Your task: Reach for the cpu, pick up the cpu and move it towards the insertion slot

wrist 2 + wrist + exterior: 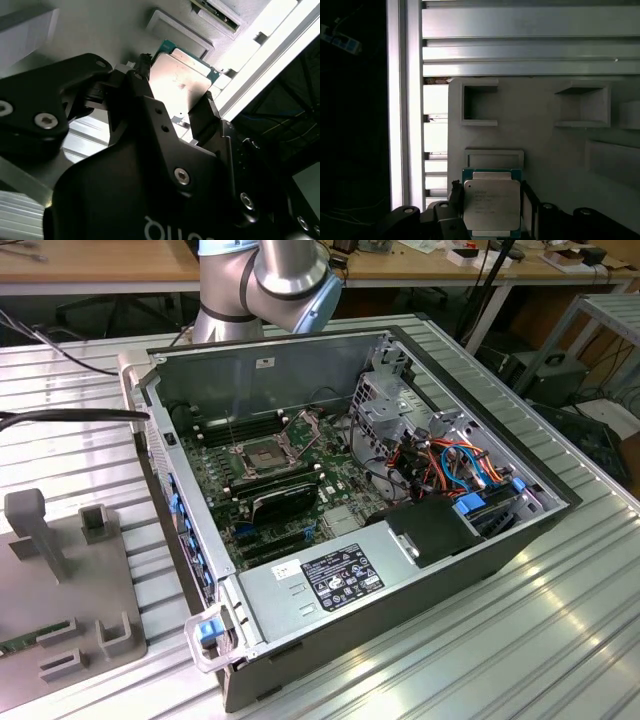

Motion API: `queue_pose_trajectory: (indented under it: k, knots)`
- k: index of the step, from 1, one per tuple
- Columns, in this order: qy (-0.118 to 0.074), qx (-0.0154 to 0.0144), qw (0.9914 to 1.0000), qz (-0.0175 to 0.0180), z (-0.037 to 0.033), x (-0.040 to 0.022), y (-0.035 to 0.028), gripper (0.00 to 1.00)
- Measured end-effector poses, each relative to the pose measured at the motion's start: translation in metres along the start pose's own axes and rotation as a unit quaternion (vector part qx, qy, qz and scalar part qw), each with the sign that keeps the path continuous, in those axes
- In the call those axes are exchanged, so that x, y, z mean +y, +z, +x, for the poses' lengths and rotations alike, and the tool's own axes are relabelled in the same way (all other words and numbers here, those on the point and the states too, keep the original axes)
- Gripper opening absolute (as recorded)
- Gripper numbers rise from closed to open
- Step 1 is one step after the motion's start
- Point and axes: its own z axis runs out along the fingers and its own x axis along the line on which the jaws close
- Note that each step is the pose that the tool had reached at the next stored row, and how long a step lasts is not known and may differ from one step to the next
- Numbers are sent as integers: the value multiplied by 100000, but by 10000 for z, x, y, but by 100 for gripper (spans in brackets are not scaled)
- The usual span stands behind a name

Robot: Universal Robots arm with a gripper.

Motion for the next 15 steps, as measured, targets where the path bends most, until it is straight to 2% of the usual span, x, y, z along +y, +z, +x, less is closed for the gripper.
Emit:
queue_pose_trajectory:
  k: [7,15]
  knots:
    - [5,384,99999,7,-2,2,-134,55]
    - [7,568,99998,7,-1,4,-282,55]
